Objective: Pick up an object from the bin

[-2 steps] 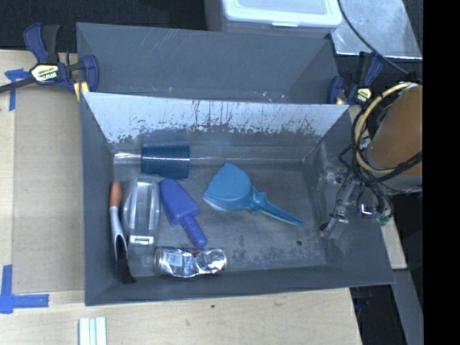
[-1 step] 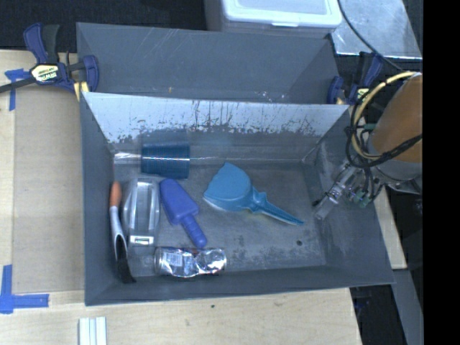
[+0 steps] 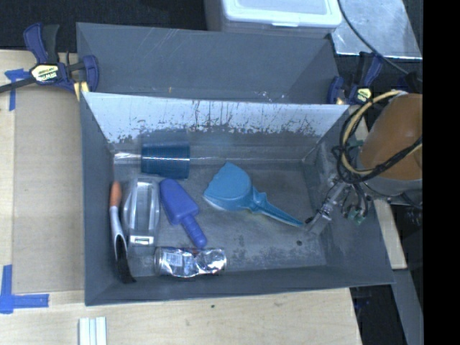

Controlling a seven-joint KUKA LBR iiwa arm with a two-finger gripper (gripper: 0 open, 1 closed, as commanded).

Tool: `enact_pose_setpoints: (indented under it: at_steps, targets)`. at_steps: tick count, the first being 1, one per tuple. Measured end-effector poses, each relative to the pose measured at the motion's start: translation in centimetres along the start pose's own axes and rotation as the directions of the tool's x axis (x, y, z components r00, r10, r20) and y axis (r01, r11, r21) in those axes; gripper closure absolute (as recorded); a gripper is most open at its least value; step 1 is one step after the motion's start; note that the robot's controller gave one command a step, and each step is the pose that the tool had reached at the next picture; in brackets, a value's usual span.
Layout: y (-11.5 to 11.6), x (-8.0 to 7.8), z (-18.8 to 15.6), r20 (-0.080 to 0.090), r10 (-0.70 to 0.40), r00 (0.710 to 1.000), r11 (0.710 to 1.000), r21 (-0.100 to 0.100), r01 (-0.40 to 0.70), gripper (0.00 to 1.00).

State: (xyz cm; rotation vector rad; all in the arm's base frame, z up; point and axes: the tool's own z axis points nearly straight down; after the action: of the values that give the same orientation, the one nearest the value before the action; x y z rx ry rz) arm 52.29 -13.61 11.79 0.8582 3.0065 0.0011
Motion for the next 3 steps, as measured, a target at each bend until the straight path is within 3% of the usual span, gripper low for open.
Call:
enact_pose_setpoints:
  at_steps: [1,2,3]
  targets:
    - [0.9,0.7,1.7,0.003,0.086,0.996,0.996,-0.001,-0.086,0.0]
    - [0.8,0.2,4.1,-0.001,0.063,0.998,0.998,0.001,-0.063,0.0]
    - [1.2,-0.4,4.4,-0.005,0.448,0.894,0.894,-0.022,-0.448,0.0]
